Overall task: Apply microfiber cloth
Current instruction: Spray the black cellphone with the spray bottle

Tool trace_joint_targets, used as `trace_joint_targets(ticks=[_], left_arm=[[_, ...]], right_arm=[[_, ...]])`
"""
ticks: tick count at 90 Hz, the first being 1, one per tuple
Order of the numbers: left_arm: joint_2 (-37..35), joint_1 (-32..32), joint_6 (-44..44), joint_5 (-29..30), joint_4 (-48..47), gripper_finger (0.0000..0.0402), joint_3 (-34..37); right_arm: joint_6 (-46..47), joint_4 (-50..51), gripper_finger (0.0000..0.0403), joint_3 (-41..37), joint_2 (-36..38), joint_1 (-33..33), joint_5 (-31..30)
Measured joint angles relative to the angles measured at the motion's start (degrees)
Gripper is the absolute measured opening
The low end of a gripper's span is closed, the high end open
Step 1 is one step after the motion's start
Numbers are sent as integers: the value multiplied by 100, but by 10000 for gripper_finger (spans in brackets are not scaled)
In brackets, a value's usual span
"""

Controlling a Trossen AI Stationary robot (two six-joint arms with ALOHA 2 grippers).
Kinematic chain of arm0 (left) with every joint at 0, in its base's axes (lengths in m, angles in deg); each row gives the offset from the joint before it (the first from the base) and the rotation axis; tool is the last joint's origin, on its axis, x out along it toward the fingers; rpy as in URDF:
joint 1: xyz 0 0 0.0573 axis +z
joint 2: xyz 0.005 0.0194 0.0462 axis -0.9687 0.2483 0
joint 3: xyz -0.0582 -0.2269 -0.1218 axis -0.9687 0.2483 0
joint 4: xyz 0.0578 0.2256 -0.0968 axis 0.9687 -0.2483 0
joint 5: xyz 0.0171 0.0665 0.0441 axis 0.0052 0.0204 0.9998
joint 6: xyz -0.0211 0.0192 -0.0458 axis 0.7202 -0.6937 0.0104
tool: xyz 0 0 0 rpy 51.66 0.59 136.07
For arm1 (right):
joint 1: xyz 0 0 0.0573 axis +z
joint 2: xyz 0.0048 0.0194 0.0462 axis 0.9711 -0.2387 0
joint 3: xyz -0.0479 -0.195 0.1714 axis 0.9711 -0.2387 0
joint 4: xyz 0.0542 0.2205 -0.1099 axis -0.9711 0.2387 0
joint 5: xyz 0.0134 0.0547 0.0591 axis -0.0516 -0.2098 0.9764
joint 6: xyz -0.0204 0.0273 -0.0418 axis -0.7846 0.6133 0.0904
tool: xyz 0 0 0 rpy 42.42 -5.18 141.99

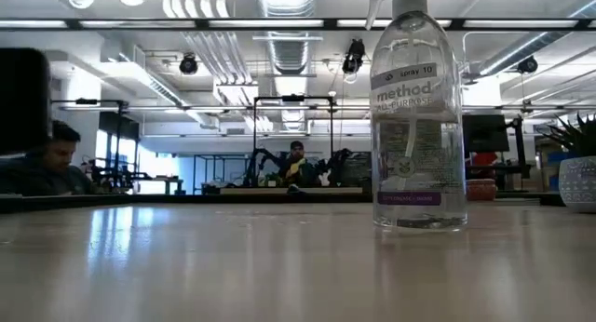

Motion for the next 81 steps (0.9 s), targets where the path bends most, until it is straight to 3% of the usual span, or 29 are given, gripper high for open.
trace_joint_targets(ticks=[30, 46, 64, 81], left_arm=[[854, -84, 642, -761, -154, 12, -137], [917, -99, 443, -1141, -1297, 12, -881], [1162, -100, 382, -993, -3029, 12, -1760], [1608, -115, -79, -1659, -3401, 12, -2124]], right_arm=[[-2, -31, 204, 0, -21, -56, 31], [-28, -177, 210, 0, -21, -98, 26], [-51, -272, 211, 0, -119, -124, 26], [-63, -253, 202, -2, -232, -135, 26]])
